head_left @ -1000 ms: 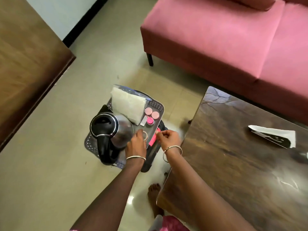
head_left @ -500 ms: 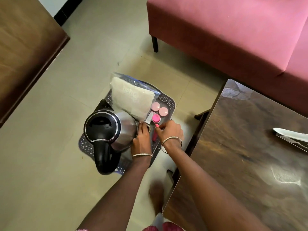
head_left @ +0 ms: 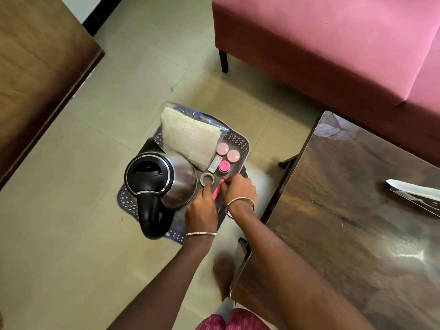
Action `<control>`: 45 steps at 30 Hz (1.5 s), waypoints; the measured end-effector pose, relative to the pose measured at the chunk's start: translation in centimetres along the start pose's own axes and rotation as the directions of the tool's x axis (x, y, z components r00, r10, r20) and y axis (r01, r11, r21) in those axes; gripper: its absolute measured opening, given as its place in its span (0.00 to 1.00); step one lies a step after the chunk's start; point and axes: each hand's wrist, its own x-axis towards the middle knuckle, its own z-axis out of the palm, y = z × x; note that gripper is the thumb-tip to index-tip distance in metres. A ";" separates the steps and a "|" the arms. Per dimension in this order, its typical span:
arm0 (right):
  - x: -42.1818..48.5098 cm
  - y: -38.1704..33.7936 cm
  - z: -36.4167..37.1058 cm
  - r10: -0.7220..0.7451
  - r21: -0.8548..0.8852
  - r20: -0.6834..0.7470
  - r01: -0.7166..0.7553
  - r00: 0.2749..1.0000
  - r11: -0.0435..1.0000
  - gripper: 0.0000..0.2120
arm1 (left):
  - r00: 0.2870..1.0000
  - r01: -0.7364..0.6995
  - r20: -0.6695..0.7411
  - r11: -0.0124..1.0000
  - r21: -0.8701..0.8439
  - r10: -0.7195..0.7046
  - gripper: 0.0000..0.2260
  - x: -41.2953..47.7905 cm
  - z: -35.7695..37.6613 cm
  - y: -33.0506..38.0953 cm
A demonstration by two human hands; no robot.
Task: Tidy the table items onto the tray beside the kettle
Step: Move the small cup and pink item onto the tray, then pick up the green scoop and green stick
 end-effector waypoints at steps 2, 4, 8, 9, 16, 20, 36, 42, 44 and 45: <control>-0.7 0.9 -0.9 -0.067 0.072 -0.050 0.071 0.997 0.995 0.14 | 1.000 -0.007 -0.017 0.996 -0.088 0.005 0.11 -0.9 -0.7 0.3; -1.6 2.6 -1.9 -0.145 0.182 -0.129 0.167 0.981 0.969 0.13 | 0.997 -0.034 -0.079 0.990 -0.136 0.024 0.08 -2.0 -1.4 0.8; -4.1 8.2 -3.8 -0.083 0.313 -0.297 0.180 0.951 0.933 0.10 | 0.986 -0.087 -0.162 0.968 -0.233 0.050 0.07 -4.9 -1.9 2.9; -4.8 10.0 -4.1 -0.054 0.329 -0.309 0.160 0.950 0.931 0.09 | 0.983 -0.100 -0.172 0.964 -0.244 0.059 0.07 -5.7 -1.9 3.6; -11.4 22.7 -8.6 0.156 0.461 -0.298 -0.001 0.942 0.887 0.08 | 0.987 -0.147 -0.109 0.943 -0.299 0.120 0.06 -12.5 -1.7 12.0; -14.8 30.0 -12.3 0.247 0.541 -0.317 -0.039 0.916 0.840 0.08 | 0.984 -0.169 -0.118 0.925 -0.340 0.137 0.06 -17.2 0.0 18.2; -18.7 65.7 -23.9 0.565 0.633 -0.409 -0.223 0.716 0.741 0.06 | 0.929 -0.270 0.118 0.858 -0.437 0.352 0.04 -34.9 15.7 43.1; -16.7 74.7 -26.4 0.667 0.642 -0.354 -0.349 0.655 0.683 0.06 | 0.839 -0.314 0.331 0.881 -0.353 0.432 0.05 -36.3 21.4 48.7; -15.2 77.0 -26.9 0.660 0.614 -0.339 -0.374 0.670 0.695 0.09 | 0.781 -0.347 0.444 0.896 -0.277 0.440 0.10 -36.4 23.6 50.3; -14.4 77.9 -27.2 0.654 0.592 -0.329 -0.391 0.682 0.705 0.12 | 0.755 -0.366 0.496 0.903 -0.225 0.429 0.12 -36.5 24.5 50.9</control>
